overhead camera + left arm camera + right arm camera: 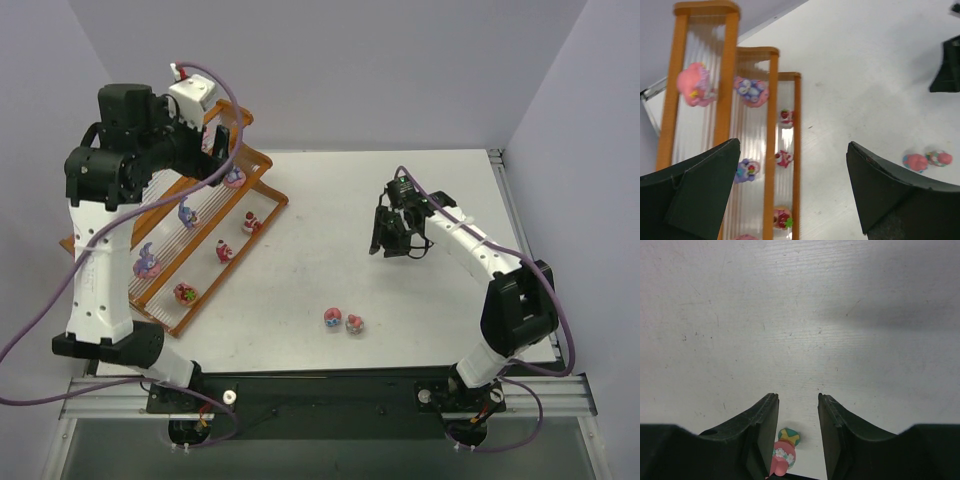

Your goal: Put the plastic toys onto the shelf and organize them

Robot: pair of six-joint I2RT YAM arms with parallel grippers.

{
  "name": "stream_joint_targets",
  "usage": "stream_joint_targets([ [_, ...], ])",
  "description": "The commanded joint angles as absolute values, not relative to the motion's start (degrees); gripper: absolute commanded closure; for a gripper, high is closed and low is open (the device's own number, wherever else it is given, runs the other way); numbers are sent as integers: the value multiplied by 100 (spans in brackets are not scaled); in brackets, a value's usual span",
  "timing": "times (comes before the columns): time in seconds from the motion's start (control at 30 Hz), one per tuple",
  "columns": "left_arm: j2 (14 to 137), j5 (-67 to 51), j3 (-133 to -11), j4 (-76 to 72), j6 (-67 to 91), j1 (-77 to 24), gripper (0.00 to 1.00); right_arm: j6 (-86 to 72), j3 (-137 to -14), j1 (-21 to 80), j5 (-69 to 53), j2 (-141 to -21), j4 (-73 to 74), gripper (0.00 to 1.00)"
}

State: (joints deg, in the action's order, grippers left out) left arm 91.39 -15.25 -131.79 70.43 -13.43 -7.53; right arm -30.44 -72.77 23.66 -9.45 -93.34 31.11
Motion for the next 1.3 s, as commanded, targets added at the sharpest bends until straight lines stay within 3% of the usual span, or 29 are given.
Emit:
stream_joint_targets([
  [0.0, 8342, -2047, -11828, 6365, -977, -1501, 3, -3129, -7137, 2382, -818, -8887, 3419, 62],
  [0.1, 7683, -2232, -10613, 5505, -303, -2248, 3, -3155, -6971, 2356, -712, -8702, 3410, 62],
  [0.23, 6848, -2628, -7857, 3330, 1044, -2987, 5, -3208, -6777, 2320, -642, -8561, 3401, 62],
  [0.4, 6337, -2207, -6251, 2075, 1705, -4331, 10, -3252, -6575, 2303, -510, -8438, 3349, 62],
  [0.47, 6468, -2014, -5926, 1846, 1522, -4752, 14, -3269, -6487, 2303, -484, -8411, 3331, 62],
  [0.63, 7074, -1820, -5582, 1530, 1196, -5124, 39, -3322, -6320, 2303, -457, -8288, 3296, 63],
  [0.7, 7364, -1793, -5433, 1424, 1090, -5220, 44, -3348, -6197, 2303, -431, -8210, 3278, 63],
  [0.97, 8041, -1151, -5194, 1011, 976, -5379, 56, -3419, -5977, 2303, -369, -7972, 3278, 62],
  [1.27, 8279, -1195, -5142, 1002, 861, -5388, 59, -3419, -5941, 2303, -325, -7893, 3278, 63],
])
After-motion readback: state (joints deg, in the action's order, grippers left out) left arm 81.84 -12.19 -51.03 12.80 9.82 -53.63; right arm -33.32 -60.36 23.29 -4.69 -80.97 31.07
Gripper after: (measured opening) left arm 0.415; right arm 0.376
